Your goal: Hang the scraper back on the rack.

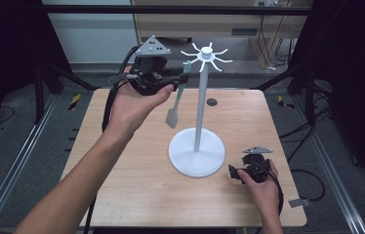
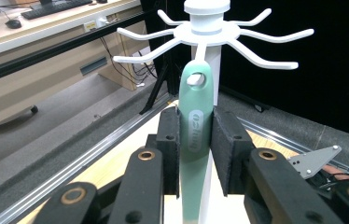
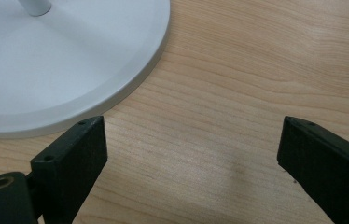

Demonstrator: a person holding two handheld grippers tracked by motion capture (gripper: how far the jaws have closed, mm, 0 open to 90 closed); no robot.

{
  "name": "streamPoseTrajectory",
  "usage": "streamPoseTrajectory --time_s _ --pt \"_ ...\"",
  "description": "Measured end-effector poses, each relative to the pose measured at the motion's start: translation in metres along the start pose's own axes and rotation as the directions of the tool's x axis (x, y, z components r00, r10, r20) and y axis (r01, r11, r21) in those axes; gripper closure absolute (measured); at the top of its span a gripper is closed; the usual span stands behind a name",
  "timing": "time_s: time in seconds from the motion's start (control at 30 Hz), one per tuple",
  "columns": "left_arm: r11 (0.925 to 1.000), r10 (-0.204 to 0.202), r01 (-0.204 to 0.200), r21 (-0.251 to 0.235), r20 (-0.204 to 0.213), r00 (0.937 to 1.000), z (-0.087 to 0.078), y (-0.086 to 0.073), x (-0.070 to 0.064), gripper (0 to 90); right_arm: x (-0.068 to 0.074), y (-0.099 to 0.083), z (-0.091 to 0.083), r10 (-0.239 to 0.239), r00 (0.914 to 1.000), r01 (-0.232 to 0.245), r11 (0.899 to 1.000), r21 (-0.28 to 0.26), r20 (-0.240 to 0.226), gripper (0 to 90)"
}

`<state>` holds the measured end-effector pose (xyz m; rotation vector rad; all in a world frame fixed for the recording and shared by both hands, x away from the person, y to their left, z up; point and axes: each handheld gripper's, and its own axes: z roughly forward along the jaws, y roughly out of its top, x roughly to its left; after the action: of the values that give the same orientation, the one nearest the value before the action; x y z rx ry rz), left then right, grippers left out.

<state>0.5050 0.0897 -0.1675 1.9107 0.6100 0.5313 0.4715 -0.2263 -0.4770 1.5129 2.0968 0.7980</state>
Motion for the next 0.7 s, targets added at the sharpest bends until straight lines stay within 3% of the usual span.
streamPoseTrajectory --time_s 0.3,0.7 --pt "0.9998 0.004 -0.004 -0.017 0.002 1.0000 -0.004 -0.002 -0.001 72.8 0.000 0.000 0.000 0.001 1.0000 -0.001 1.000 0.001 0.001 8.8" --pt "0.9990 0.037 -0.038 -0.023 -0.032 0.9988 -0.018 -0.011 -0.002 64.9 0.000 0.000 0.000 0.000 1.0000 0.000 1.000 0.001 0.001 8.8"
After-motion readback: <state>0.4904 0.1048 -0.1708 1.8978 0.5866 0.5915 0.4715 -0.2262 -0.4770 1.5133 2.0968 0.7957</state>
